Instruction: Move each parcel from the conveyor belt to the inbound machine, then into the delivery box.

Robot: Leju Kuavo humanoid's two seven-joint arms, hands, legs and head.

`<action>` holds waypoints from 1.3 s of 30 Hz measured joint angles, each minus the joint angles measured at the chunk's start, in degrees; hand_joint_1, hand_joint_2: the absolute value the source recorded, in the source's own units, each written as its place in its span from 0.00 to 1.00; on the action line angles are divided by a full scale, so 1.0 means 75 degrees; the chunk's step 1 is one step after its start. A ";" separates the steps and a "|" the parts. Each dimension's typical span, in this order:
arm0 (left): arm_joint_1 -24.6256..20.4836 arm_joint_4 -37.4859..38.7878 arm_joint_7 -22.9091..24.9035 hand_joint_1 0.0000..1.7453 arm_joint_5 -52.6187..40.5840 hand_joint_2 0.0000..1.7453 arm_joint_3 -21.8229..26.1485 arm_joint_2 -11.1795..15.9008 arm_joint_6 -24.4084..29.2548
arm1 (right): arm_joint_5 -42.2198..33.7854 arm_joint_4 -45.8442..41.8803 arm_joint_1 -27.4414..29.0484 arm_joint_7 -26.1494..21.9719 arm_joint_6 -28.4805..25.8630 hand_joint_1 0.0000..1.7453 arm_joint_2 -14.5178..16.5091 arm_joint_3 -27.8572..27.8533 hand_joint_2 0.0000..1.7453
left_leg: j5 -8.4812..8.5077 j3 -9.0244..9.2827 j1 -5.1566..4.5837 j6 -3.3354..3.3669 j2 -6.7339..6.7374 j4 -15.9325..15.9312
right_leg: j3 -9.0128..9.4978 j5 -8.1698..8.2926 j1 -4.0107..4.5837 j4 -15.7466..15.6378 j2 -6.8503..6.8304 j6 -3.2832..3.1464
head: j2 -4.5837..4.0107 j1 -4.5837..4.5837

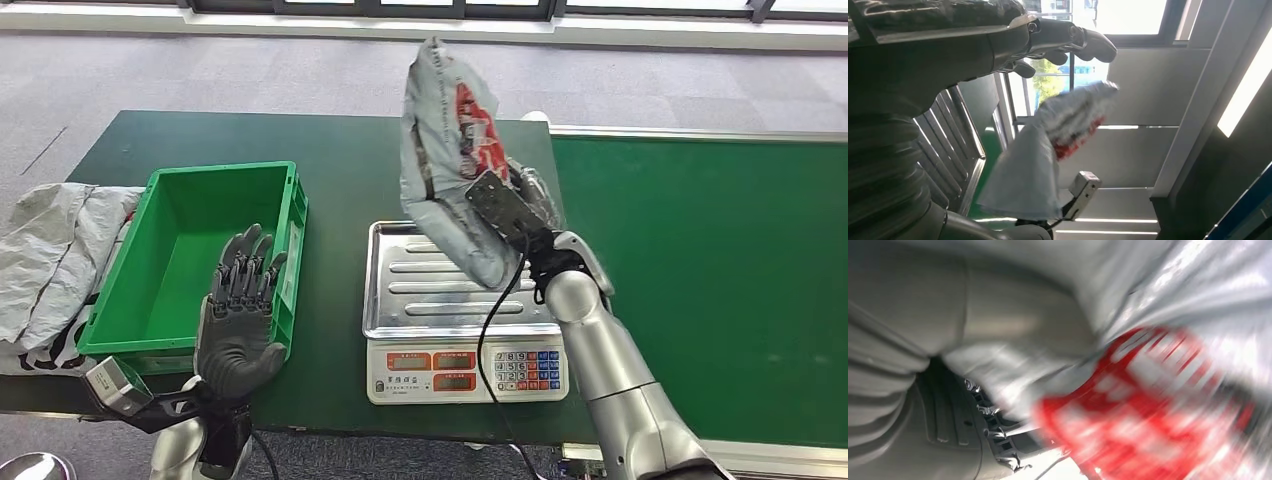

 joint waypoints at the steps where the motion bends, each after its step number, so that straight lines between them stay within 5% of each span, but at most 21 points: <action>1: -0.0032 0.0027 0.0029 0.00 0.0011 1.00 0.0000 0.0001 -0.0008 | -0.0010 0.0393 -0.0053 -0.0225 0.0063 0.00 0.0126 0.0133 1.00 | 0.0001 -0.0001 0.0001 -0.0001 -0.0005 0.0000 | 0.0000 0.0000 0.0000 0.0000 -0.0003 0.0000 | 0.0000 0.0000; 7: -0.0167 0.0342 -0.0059 0.00 -0.0017 1.00 -0.0004 -0.0002 -0.0030 | 0.0066 0.1921 -0.0165 -0.1328 0.0107 0.00 0.0423 0.0723 1.00 | 0.0000 -0.0009 -0.0002 -0.0001 -0.0016 0.0001 | -0.0004 -0.0001 -0.0005 -0.0002 -0.0009 0.0001 | 0.0000 0.0002; 14: -0.0007 0.0353 -0.0215 0.00 -0.0193 1.00 -0.0004 -0.0009 -0.0014 | -0.0060 0.1678 0.0194 -0.2069 -0.0547 0.00 0.0114 0.0688 1.00 | -0.0008 -0.0012 -0.0011 0.0009 -0.0014 0.0004 | -0.0010 -0.0002 -0.0011 -0.0009 -0.0008 0.0003 | 0.0000 0.0002; 20: 0.0247 0.0275 -0.0407 0.00 -0.0273 1.00 0.0028 -0.0001 -0.0111 | -0.0029 0.0243 0.1067 -0.2478 -0.1229 0.00 -0.0657 0.0093 1.00 | -0.0014 -0.0011 -0.0012 0.0012 -0.0016 0.0005 | -0.0012 -0.0004 -0.0011 -0.0014 -0.0011 0.0006 | 0.0000 0.0001; 27: 0.0610 0.0276 -0.0787 0.00 -0.0247 1.00 0.0082 0.0133 -0.0126 | -0.1163 -0.1883 0.2707 -0.3068 -0.1857 0.00 -0.1816 -0.1073 1.00 | -0.0037 -0.0008 -0.0018 0.0017 -0.0036 0.0006 | -0.0003 -0.0022 -0.0018 -0.0018 -0.0029 0.0022 | 0.0000 0.0002; 33: 0.0719 0.0041 -0.0626 0.00 -0.0748 1.00 0.0082 0.0195 0.0025 | -0.1895 -0.4627 0.4988 -0.3253 -0.2002 0.00 -0.1916 -0.2114 1.00 | -0.0059 -0.0014 -0.0017 0.0013 -0.0075 0.0001 | 0.0013 -0.0058 -0.0016 -0.0011 -0.0068 0.0020 | 0.0000 0.0003; 39: 0.0723 -0.0087 -0.0569 0.00 -0.0989 1.00 0.0082 0.0216 0.0125 | -0.2022 -0.5782 0.5773 -0.3319 -0.1986 0.00 -0.1898 -0.2528 1.00 | -0.0072 0.0009 -0.0017 0.0013 -0.0025 0.0000 | 0.0013 -0.0064 -0.0019 -0.0012 -0.0032 0.0013 | 0.0000 0.0003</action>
